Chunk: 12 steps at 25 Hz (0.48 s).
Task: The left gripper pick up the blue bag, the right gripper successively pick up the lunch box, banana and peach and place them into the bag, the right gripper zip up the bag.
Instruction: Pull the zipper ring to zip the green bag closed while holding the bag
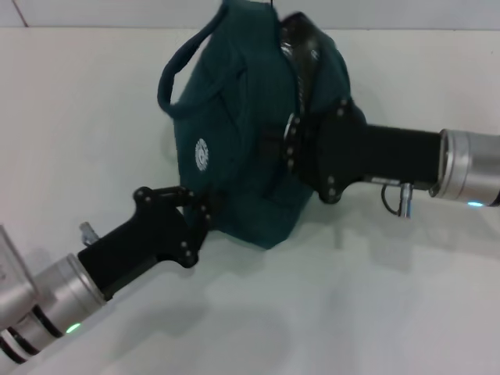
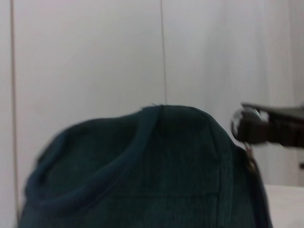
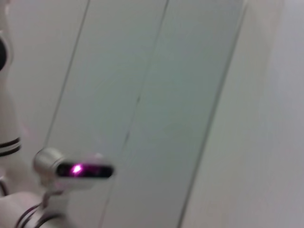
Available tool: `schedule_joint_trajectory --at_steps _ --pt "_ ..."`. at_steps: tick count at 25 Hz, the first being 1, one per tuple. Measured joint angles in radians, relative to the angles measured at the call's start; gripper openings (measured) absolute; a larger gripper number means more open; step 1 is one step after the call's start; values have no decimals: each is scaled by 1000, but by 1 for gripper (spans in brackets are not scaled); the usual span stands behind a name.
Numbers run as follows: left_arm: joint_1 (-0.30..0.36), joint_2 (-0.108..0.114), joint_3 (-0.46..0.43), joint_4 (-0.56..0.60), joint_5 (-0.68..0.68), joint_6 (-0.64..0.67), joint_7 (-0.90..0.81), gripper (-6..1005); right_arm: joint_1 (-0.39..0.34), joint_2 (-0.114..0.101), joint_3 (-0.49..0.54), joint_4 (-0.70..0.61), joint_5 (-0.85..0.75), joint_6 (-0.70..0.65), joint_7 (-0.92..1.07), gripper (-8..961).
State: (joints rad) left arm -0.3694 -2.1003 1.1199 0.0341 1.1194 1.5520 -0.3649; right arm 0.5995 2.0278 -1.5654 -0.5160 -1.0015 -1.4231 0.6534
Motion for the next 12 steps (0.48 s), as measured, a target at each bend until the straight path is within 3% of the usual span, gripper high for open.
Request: schedule_joint_trajectory --at_steps 12 --pt "-12 0 43 2 1 -34 -1 56 -35 0 -12 66 271 -21 -154 24"
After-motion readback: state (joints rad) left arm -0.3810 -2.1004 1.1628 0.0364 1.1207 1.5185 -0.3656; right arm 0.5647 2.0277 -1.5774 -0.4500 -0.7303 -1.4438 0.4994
